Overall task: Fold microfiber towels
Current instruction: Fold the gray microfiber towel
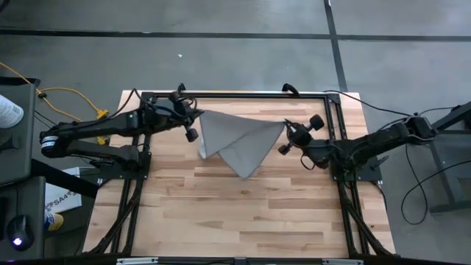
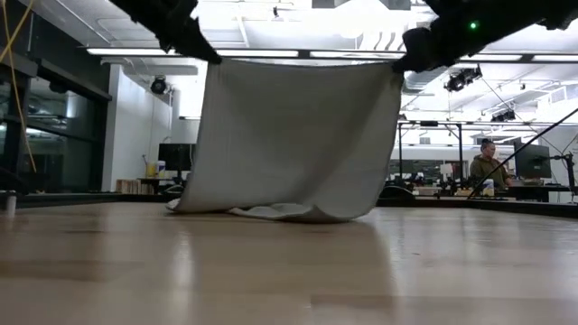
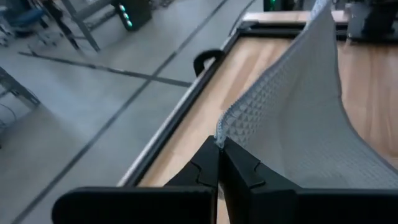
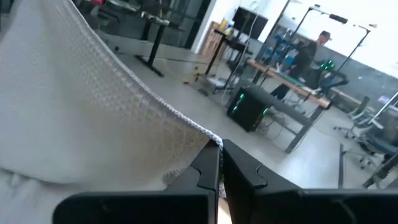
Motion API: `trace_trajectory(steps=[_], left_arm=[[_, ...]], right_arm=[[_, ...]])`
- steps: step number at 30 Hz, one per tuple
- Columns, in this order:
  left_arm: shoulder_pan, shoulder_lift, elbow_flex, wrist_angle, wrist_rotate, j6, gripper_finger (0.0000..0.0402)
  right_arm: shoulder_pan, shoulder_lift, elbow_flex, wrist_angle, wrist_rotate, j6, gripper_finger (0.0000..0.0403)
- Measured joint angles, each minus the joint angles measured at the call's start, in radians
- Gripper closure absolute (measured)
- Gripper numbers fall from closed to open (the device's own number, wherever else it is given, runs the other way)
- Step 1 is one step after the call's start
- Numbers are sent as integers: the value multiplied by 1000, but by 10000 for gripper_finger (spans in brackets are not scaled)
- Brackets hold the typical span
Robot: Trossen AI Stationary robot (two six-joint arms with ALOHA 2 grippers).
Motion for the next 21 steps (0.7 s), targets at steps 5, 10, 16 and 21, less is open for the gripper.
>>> trace_trajectory(steps=[5, 10, 16, 21], left_arm=[[0, 0, 35, -1, -18, 41, 401], [0, 0, 36, -1, -90, 65, 402], [0, 2, 36, 50, -112, 112, 401], [0, 6, 36, 121, -127, 161, 401]], right_arm=[[-25, 0, 0, 139, 4, -142, 399], [-61, 0, 0, 282, 13, -302, 399], [-110, 0, 0, 418, 7, -474, 399], [-147, 0, 0, 476, -53, -536, 399]])
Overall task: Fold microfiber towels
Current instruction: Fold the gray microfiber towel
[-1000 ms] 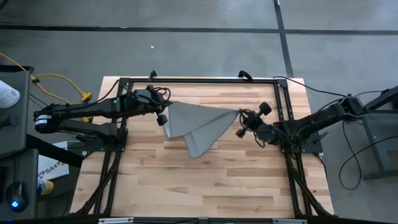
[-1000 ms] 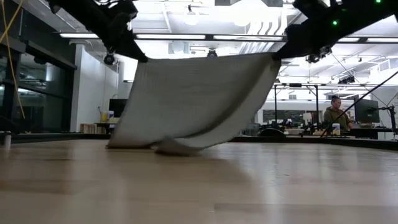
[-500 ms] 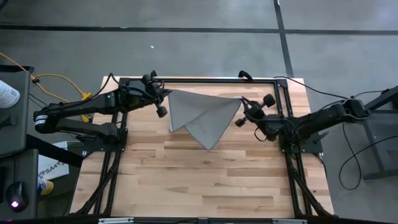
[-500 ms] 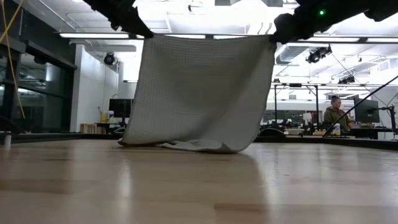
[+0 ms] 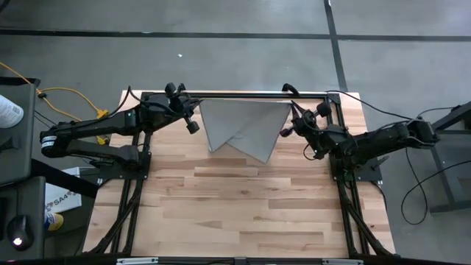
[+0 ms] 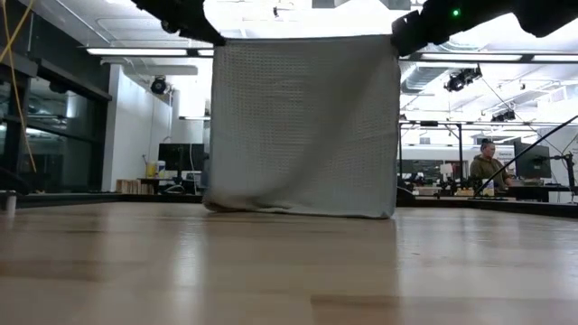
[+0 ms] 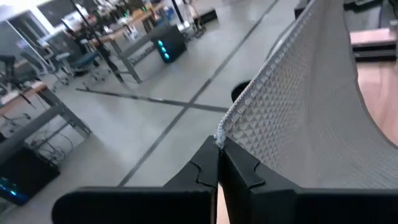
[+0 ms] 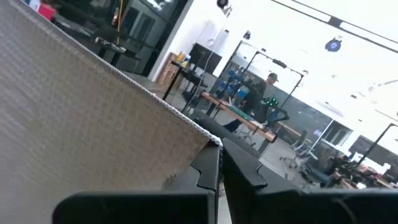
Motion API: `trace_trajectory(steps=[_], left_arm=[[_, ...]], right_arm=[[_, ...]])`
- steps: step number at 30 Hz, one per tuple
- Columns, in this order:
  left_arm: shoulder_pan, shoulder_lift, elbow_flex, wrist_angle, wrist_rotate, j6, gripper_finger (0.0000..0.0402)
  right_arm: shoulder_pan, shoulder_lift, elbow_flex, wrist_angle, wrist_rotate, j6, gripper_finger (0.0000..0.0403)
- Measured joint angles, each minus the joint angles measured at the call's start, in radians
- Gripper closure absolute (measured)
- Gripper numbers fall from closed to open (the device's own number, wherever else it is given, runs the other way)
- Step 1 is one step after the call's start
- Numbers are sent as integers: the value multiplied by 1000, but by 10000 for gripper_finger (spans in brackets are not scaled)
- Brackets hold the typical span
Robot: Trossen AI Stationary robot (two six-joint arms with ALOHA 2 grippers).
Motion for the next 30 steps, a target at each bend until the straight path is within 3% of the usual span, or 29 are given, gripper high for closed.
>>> trace_trajectory(steps=[14, 30], left_arm=[[0, 23, 0, 160, -50, 158, 401], [0, 37, 0, 382, -75, 385, 401]], right_arm=[[-114, 0, 1, 226, -194, -122, 399], [-195, 0, 148, 195, -348, -122, 399]])
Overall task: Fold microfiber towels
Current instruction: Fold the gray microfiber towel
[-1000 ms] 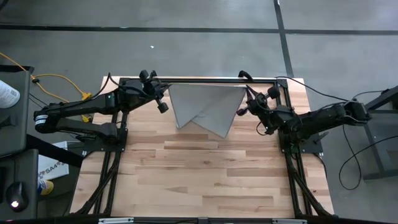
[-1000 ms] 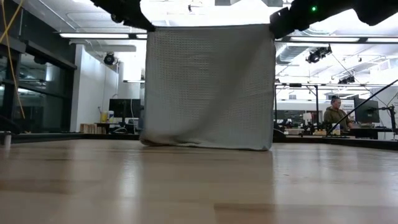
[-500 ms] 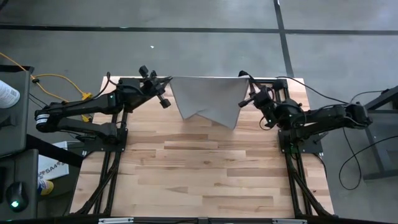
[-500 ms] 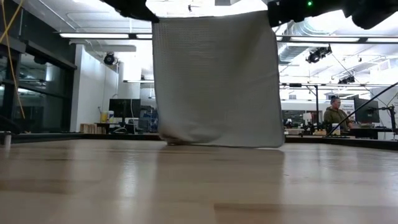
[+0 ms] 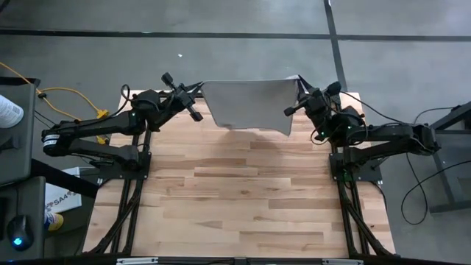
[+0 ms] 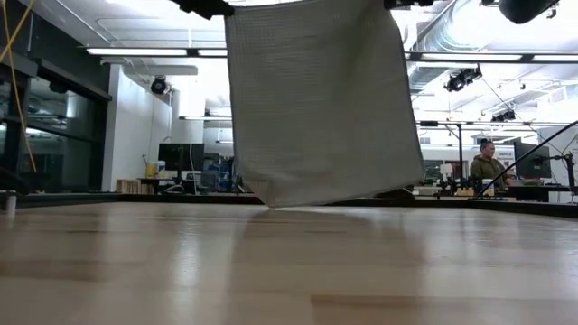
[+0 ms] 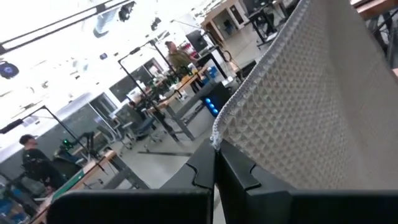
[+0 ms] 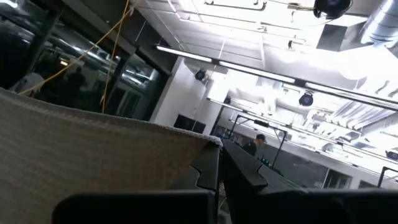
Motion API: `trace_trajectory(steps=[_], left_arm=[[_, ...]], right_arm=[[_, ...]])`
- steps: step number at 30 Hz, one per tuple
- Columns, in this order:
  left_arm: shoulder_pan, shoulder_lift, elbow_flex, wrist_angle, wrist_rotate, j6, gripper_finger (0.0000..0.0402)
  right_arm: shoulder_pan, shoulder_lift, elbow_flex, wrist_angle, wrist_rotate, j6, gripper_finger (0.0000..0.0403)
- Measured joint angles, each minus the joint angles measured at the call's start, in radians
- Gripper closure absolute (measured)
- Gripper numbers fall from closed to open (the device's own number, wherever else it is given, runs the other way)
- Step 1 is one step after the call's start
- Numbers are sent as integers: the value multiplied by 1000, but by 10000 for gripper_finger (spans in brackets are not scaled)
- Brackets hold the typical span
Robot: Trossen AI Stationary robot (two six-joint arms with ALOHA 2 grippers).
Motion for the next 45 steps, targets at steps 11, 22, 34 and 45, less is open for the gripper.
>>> trace_trajectory(steps=[11, 22, 34, 45], left_arm=[[-1, 0, 0, -47, 7, -68, 401], [33, 4, 83, -111, 173, -118, 401], [33, 9, 152, -217, 339, -208, 401], [30, 20, 153, -214, 524, -265, 401]], right_arm=[[76, 0, 1, -106, 92, 2, 399], [10, -1, 1, -99, 116, -2, 399], [14, -1, 1, -105, 129, 6, 399], [26, -1, 1, -106, 111, 7, 399]])
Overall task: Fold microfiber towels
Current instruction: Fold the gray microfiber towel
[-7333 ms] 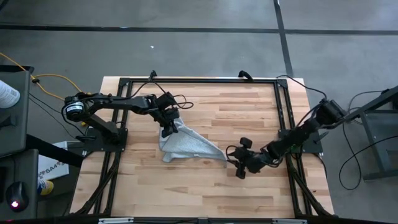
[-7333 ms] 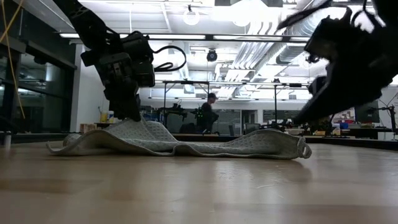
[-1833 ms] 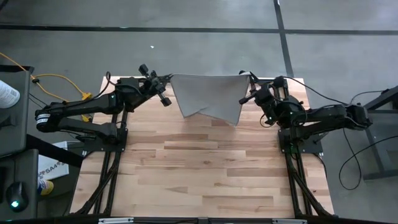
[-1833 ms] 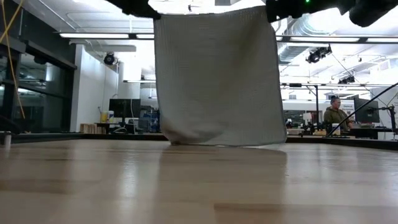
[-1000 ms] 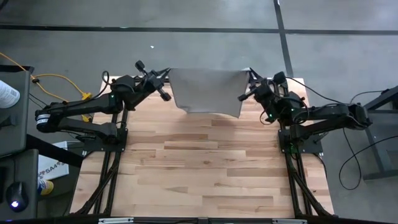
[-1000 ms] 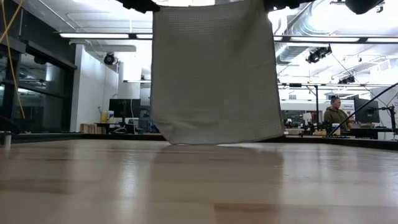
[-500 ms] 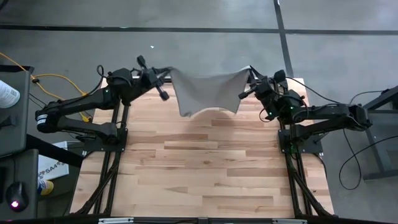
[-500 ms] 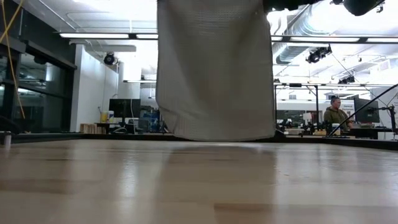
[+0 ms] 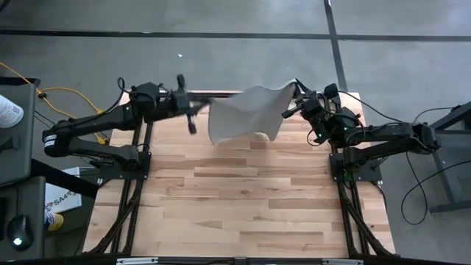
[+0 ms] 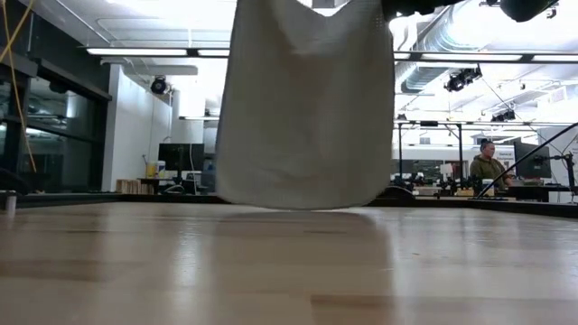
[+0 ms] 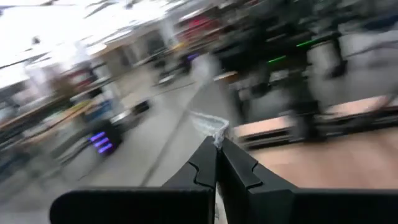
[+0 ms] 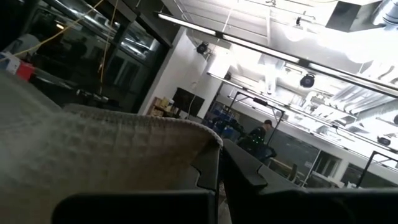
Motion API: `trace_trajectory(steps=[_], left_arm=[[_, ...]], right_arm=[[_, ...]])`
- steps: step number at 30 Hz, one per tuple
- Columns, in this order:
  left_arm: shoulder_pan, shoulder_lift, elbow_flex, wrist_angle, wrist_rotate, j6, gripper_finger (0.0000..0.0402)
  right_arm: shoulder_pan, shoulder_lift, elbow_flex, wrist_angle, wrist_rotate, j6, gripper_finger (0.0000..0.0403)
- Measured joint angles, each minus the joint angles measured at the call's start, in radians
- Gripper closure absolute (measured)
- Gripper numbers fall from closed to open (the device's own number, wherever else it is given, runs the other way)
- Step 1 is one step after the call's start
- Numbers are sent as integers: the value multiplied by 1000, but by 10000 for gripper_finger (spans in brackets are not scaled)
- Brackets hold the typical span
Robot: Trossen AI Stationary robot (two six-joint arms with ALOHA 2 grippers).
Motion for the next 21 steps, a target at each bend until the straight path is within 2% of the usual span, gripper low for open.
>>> trace_trajectory(steps=[2, 5, 12, 17, 21], left_arm=[[0, 0, 0, 11, -27, 0, 401], [4, 0, 0, 12, -172, -13, 401], [2, 7, -1, 9, -183, 38, 401], [3, 19, -2, 9, -304, 116, 401], [21, 38, -1, 20, -310, 167, 401]], right_arm=[[0, 0, 0, 0, 0, 1, 399], [0, 0, 0, 0, 0, 1, 399], [-1, 0, 0, 0, 2, -4, 399], [-26, 0, 0, 0, -2, -6, 399], [-69, 0, 0, -1, -28, -6, 399]])
